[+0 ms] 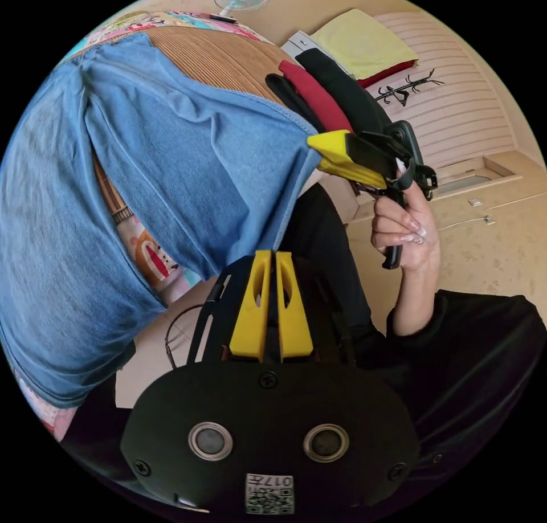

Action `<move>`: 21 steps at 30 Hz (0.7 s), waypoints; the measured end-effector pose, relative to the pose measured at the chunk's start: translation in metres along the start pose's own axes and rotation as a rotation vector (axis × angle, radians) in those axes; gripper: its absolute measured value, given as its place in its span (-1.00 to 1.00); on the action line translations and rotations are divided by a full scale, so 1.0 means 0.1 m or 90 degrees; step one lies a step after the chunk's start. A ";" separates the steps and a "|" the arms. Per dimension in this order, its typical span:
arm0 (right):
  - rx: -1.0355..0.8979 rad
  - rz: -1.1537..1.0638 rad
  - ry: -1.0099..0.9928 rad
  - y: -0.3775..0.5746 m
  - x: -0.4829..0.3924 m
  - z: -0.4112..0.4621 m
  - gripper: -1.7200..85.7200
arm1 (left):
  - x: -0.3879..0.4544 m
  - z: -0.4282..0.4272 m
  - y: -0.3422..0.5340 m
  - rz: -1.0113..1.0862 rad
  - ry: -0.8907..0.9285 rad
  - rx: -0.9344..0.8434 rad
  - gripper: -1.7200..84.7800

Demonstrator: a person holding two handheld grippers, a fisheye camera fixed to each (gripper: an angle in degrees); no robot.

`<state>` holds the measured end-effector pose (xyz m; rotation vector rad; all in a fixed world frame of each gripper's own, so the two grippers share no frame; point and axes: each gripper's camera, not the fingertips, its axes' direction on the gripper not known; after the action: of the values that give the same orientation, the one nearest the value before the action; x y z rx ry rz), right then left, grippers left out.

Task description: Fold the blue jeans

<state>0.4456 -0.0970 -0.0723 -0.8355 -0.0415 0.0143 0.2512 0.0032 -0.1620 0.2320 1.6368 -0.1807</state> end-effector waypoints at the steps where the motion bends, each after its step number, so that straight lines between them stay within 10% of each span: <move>1: 0.005 0.000 -0.001 0.01 0.05 -0.02 -0.91 | 0.02 -0.12 0.06 -0.007 0.025 0.008 -0.97; 21: -0.097 -0.093 0.078 -0.74 0.51 0.23 -0.89 | 0.71 -1.90 0.95 0.053 0.073 0.213 -0.98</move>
<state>0.4952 -0.1280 -0.0003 -0.9826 0.0116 -0.1785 0.0874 0.1467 -0.2159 0.5734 1.7007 -0.3838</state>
